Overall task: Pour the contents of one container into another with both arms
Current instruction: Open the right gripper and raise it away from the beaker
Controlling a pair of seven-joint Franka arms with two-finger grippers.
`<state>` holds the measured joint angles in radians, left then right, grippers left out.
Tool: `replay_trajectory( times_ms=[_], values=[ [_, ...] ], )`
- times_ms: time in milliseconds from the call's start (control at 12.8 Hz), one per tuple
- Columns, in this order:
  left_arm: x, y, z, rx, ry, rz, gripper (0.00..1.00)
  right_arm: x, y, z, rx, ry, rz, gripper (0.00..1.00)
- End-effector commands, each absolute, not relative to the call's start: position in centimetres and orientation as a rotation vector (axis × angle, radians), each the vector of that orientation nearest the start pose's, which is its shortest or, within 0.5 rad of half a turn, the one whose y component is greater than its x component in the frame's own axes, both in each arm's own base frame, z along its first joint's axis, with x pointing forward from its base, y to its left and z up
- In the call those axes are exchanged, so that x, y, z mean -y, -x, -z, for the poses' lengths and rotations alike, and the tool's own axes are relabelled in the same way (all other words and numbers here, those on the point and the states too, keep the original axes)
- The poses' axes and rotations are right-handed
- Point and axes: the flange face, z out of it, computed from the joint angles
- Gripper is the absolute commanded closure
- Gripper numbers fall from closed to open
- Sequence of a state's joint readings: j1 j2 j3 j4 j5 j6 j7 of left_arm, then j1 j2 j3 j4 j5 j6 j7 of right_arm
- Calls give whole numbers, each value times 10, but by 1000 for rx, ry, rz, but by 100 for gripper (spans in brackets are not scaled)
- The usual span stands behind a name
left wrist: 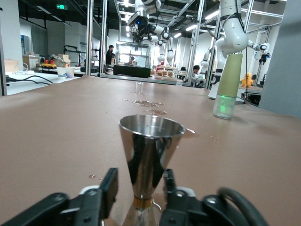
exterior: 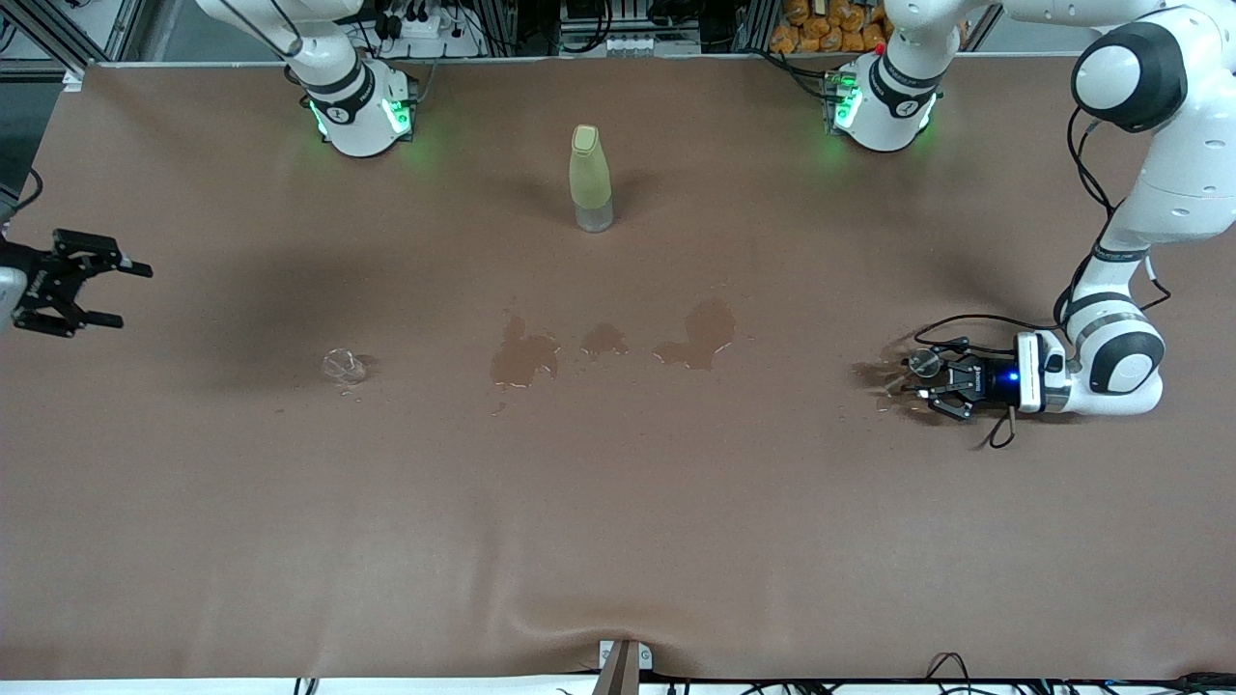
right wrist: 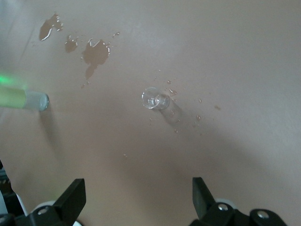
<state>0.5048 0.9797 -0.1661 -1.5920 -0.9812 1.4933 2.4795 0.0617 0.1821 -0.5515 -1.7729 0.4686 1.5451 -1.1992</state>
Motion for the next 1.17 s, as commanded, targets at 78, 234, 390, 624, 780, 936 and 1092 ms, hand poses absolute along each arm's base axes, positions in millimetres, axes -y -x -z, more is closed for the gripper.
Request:
replay_trajectory(
  times_ms=[78, 234, 390, 624, 780, 936, 1092],
  values=[
    [-124, -579, -81, 1273, -1255, -998, 24, 187, -515, -501, 618, 2642, -33, 0],
    [-126, -577, -80, 1271, -1258, -997, 18, 163, -516, -530, 556, 2721, -120, 0],
    [-127, -577, -80, 1263, -1261, -1002, 2, 135, -520, -559, 494, 2782, -173, 0],
    [-132, -575, -79, 1255, -1265, -1007, 0, 93, -519, -587, 405, 2870, -212, 0],
    [-141, -574, -80, 1253, -1279, -1006, 0, 69, -519, -604, 348, 2923, -224, 0],
    [-152, -572, -82, 1246, -1293, -1018, 0, 53, -521, -610, 296, 2950, -230, 0],
    [-166, -581, -97, 1281, -1298, -1036, 0, 40, -523, -620, 279, 3008, -217, 0]
  ],
)
